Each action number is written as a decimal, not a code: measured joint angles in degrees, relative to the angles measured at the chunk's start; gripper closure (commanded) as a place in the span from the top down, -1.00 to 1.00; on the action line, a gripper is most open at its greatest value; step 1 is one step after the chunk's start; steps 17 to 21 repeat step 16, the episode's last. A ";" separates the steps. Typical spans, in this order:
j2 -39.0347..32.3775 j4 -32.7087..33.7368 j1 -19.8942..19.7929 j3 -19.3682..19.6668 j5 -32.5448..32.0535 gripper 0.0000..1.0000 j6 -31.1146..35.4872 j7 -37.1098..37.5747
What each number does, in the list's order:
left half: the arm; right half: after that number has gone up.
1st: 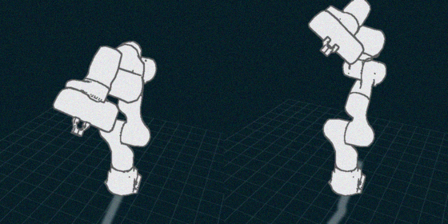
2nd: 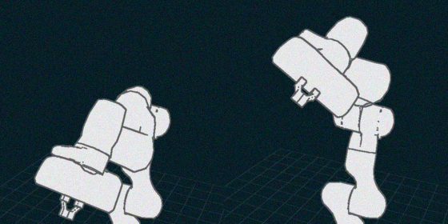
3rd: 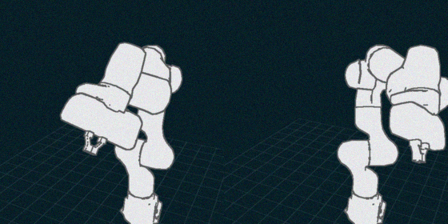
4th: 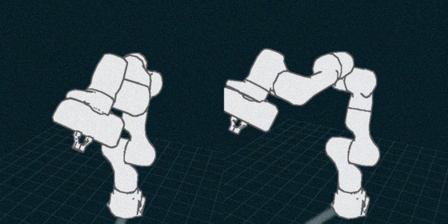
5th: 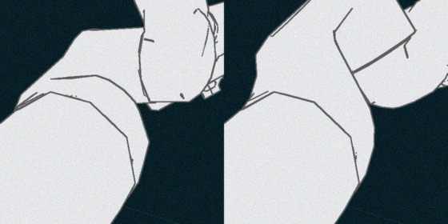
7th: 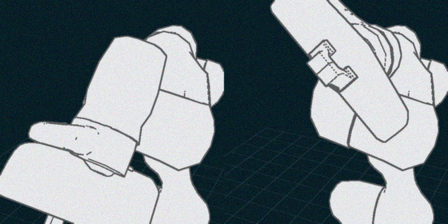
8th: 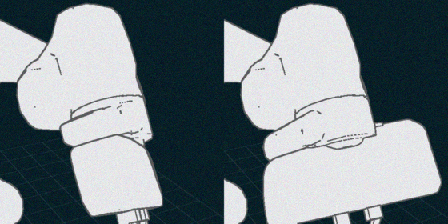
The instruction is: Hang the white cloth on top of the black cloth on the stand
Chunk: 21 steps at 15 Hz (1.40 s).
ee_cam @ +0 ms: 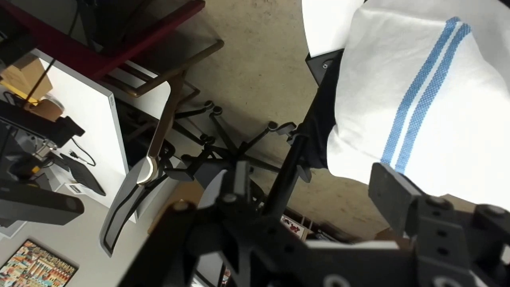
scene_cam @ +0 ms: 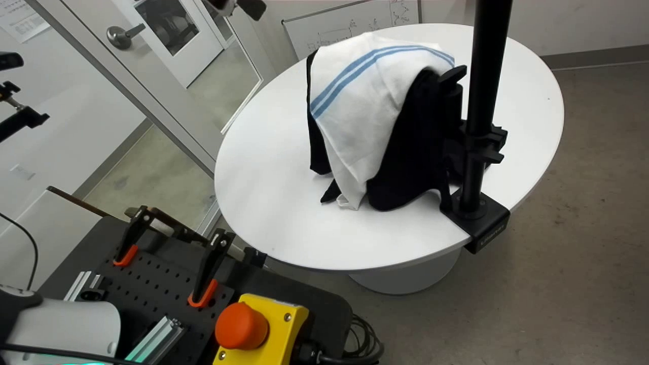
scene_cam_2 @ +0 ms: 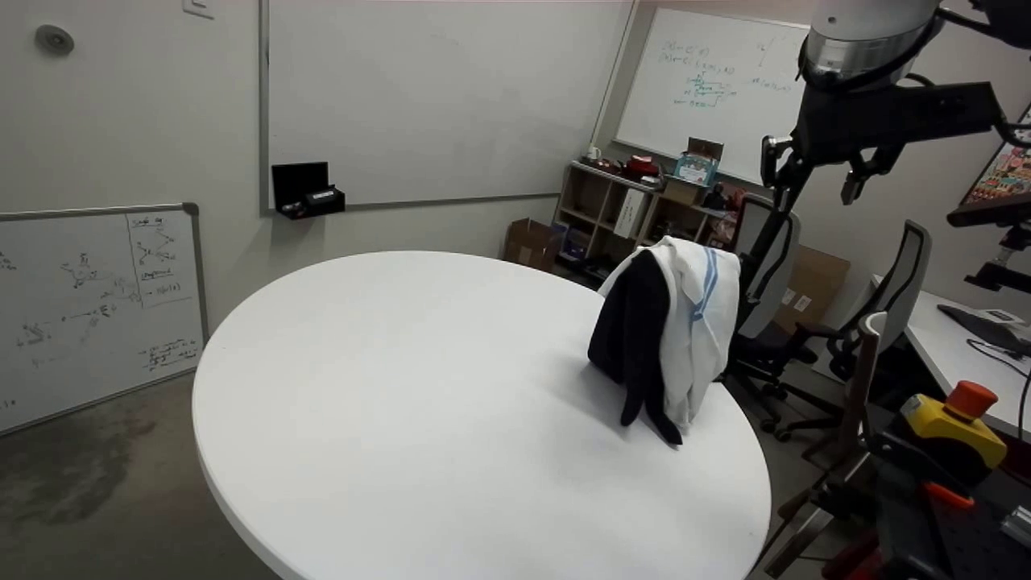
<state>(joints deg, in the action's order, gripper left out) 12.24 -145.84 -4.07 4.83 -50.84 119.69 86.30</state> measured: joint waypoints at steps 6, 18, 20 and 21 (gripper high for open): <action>-0.05 0.04 0.06 -0.91 0.00 1.00 0.24 -2.08; -3.98 2.63 1.93 -3.99 0.02 1.00 2.66 -7.67; -3.98 2.63 1.93 -3.99 0.02 1.00 2.66 -7.67; -3.98 2.63 1.93 -3.99 0.02 1.00 2.66 -7.67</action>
